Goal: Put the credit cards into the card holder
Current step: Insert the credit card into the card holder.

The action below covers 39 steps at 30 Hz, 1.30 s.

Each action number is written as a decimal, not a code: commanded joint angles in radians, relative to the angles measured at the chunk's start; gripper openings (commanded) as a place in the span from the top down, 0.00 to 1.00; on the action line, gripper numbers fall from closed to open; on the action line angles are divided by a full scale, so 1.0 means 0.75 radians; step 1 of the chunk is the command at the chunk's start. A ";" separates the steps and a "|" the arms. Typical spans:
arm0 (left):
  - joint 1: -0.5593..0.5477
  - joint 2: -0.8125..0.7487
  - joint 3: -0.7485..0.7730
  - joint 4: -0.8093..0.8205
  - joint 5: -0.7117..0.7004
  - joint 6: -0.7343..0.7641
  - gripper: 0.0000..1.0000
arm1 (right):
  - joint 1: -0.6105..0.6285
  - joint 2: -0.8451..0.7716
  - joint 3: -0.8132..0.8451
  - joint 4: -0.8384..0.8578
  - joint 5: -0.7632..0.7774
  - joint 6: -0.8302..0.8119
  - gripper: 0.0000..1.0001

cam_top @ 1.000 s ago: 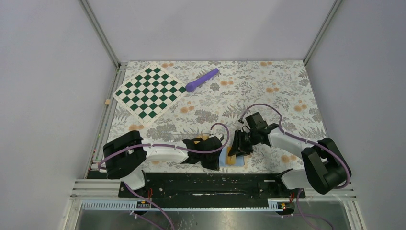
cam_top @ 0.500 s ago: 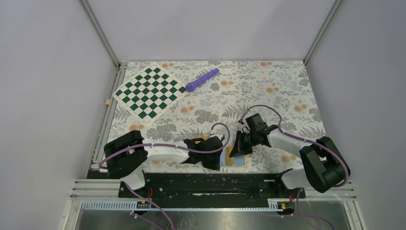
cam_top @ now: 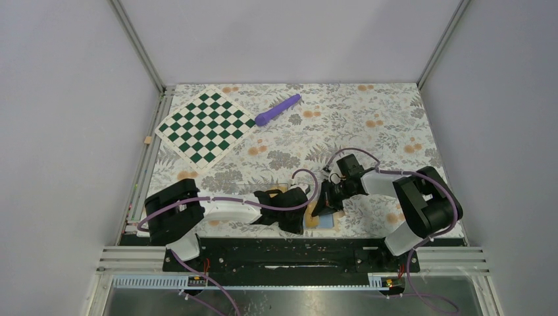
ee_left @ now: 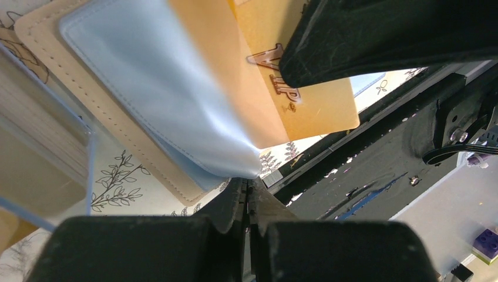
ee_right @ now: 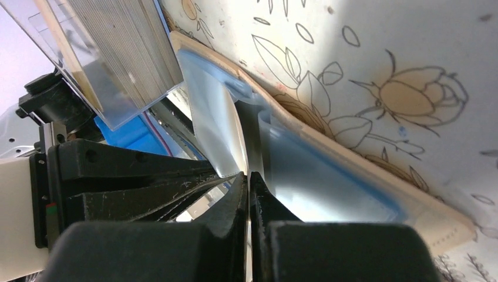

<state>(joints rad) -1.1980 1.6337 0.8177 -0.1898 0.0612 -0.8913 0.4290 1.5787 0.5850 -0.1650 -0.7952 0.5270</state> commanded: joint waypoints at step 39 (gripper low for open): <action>0.157 -0.257 -0.294 0.215 -0.017 -0.103 0.71 | 0.005 0.106 0.063 -0.111 0.057 -0.142 0.94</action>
<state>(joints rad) -1.0882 1.4075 0.5789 -0.0887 0.0277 -0.9646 0.4290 1.6382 0.6479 -0.2459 -0.8070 0.4168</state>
